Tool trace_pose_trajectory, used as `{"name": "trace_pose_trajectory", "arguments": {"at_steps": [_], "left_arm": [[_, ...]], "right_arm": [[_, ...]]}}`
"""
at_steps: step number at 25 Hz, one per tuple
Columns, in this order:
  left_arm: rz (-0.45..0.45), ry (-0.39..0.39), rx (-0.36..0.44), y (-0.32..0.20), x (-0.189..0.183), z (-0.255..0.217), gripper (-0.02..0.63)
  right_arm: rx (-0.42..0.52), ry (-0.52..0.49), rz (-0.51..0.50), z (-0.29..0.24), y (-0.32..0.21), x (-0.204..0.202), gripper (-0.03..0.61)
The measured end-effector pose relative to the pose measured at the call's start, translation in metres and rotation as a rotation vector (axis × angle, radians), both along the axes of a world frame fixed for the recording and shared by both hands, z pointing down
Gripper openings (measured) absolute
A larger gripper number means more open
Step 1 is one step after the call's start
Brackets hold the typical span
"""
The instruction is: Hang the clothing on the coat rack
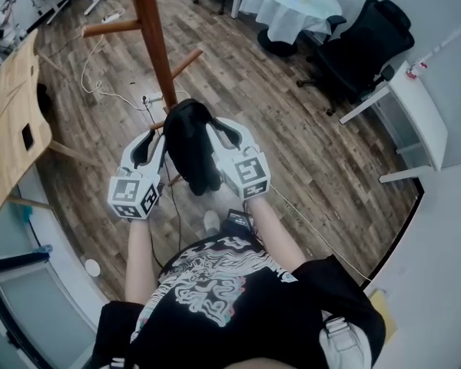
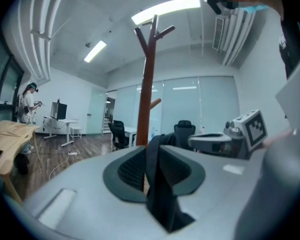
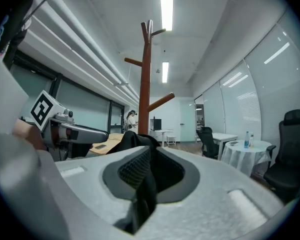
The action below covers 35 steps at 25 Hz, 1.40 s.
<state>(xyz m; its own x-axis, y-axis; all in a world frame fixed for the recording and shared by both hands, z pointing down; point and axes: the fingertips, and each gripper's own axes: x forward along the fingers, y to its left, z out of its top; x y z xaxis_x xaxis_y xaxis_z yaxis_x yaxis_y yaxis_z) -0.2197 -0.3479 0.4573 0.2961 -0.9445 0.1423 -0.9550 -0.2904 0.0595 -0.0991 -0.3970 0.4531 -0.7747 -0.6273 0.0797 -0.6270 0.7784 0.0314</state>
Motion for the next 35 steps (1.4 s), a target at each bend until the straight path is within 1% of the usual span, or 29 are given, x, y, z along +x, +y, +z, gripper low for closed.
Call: {"name": "trace_pose_trajectory", "arguments": {"at_steps": [1, 2, 8, 14, 16, 23, 27, 30, 35], "left_arm": [[0.005, -0.005, 0.017, 0.005, 0.001, -0.004, 0.036], [0.009, -0.009, 0.028, 0.009, 0.001, -0.007, -0.011], [0.034, -0.001, 0.021, 0.045, 0.004, -0.010, -0.011], [0.032, -0.054, 0.015, 0.087, 0.005, -0.008, -0.011], [0.038, -0.058, 0.019, 0.101, 0.005, -0.009, -0.011], [0.065, -0.086, 0.040, 0.148, 0.017, -0.019, -0.011], [0.097, -0.086, 0.051, 0.178, 0.033, -0.022, -0.011], [0.121, -0.079, 0.051, 0.204, 0.041, -0.020, -0.011], [0.135, -0.077, 0.058, 0.241, 0.047, -0.018, -0.011]], "right_arm": [[0.012, 0.004, 0.008, -0.002, 0.004, 0.002, 0.016], [0.024, 0.007, 0.015, -0.004, 0.009, 0.002, 0.002], [0.050, 0.027, 0.034, -0.013, 0.047, 0.003, 0.000], [0.063, 0.012, 0.020, -0.019, 0.095, 0.005, 0.000], [0.061, 0.017, 0.029, -0.019, 0.109, 0.009, 0.000], [0.058, 0.004, 0.102, -0.026, 0.154, 0.045, 0.000], [0.058, -0.018, 0.146, -0.028, 0.189, 0.067, 0.000], [0.047, -0.017, 0.184, -0.023, 0.216, 0.082, 0.000], [0.039, -0.012, 0.247, -0.021, 0.260, 0.095, 0.000]]}}
